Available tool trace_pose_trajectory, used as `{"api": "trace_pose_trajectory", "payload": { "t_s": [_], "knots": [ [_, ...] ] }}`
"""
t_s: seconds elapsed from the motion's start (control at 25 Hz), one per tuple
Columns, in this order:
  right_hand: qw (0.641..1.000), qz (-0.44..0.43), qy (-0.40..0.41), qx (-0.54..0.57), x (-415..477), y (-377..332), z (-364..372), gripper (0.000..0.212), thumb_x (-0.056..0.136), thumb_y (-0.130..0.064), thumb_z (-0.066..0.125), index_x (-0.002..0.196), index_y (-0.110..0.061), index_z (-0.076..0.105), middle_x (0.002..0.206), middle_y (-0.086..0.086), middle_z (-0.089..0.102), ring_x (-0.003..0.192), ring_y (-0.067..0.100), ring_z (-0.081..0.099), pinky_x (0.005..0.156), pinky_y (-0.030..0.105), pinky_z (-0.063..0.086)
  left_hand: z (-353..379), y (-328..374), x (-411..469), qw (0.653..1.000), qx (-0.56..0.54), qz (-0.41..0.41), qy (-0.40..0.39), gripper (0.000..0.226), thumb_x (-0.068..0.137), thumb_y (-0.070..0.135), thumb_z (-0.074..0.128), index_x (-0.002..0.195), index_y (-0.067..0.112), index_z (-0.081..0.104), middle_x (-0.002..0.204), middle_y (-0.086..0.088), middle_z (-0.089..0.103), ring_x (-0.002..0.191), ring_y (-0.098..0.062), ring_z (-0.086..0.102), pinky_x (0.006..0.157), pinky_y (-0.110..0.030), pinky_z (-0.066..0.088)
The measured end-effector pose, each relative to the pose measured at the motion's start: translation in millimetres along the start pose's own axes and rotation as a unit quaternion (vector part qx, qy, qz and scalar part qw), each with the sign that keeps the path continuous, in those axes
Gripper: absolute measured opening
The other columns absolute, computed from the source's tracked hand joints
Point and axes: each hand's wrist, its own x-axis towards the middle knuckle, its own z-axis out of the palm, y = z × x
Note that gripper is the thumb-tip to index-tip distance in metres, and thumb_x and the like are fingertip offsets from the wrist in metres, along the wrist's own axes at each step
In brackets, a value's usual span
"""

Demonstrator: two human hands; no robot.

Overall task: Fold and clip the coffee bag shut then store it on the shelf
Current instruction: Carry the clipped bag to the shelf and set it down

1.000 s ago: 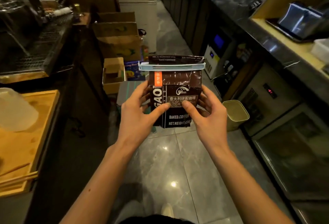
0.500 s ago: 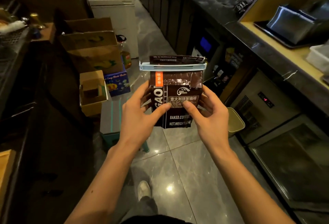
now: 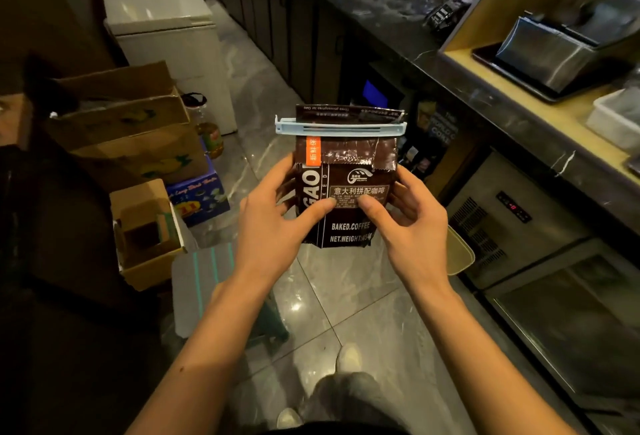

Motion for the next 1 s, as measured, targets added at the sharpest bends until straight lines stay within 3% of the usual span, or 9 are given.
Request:
{"api": "trace_pose_trajectory", "payload": {
  "t_s": [0.2,0.4,0.56,0.72,0.88,1.0],
  "knots": [
    [1.000,0.001,0.014,-0.008,89,39,0,0.058,0.083,-0.029,0.076,0.136,-0.023,0.054,0.122,-0.009,0.068,0.113,0.000,0.063,0.094,0.026,0.054,35,-25,89,1.000,0.002,-0.002,-0.013,0.063,0.078,0.025,0.078,0.133,0.036,0.050,0.118,0.026,0.062,0.115,0.004,0.058,0.098,-0.031,0.052],
    [1.000,0.007,0.022,0.005,201,72,-15,0.057,0.083,-0.031,0.075,0.136,-0.024,0.055,0.124,-0.009,0.068,0.115,0.004,0.064,0.096,0.040,0.055,88,-35,195,1.000,0.009,0.006,-0.027,0.064,0.079,0.024,0.077,0.135,0.036,0.048,0.120,0.027,0.060,0.115,0.010,0.056,0.096,-0.020,0.049],
    [0.999,0.004,0.032,0.002,284,92,-25,0.057,0.083,-0.031,0.075,0.136,-0.024,0.055,0.125,-0.011,0.067,0.115,0.001,0.063,0.098,0.039,0.054,124,-46,276,0.999,0.002,-0.001,-0.037,0.065,0.079,0.023,0.077,0.137,0.031,0.050,0.122,0.023,0.061,0.114,0.014,0.054,0.090,-0.006,0.046],
    [1.000,0.006,0.030,-0.003,359,111,-18,0.056,0.083,-0.029,0.075,0.135,-0.023,0.056,0.125,-0.011,0.067,0.116,0.001,0.062,0.099,0.037,0.054,142,-65,350,1.000,-0.005,-0.003,-0.031,0.066,0.078,0.023,0.079,0.137,0.030,0.050,0.123,0.021,0.062,0.117,0.007,0.056,0.094,-0.016,0.048],
    [0.999,0.011,0.032,-0.008,435,134,7,0.056,0.084,-0.027,0.075,0.136,-0.021,0.055,0.125,-0.012,0.067,0.113,-0.003,0.062,0.096,0.023,0.053,149,-94,431,0.999,-0.027,0.013,-0.042,0.062,0.079,0.018,0.079,0.130,0.038,0.050,0.113,0.034,0.063,0.115,0.007,0.058,0.090,-0.015,0.051],
    [0.999,0.011,0.045,-0.021,497,147,34,0.055,0.085,-0.027,0.074,0.136,-0.024,0.055,0.125,-0.017,0.065,0.114,-0.006,0.060,0.094,0.018,0.052,148,-122,505,0.998,-0.033,0.031,-0.052,0.065,0.078,0.020,0.079,0.137,0.027,0.052,0.122,0.022,0.064,0.117,0.003,0.058,0.094,-0.025,0.053]
  ]
}}
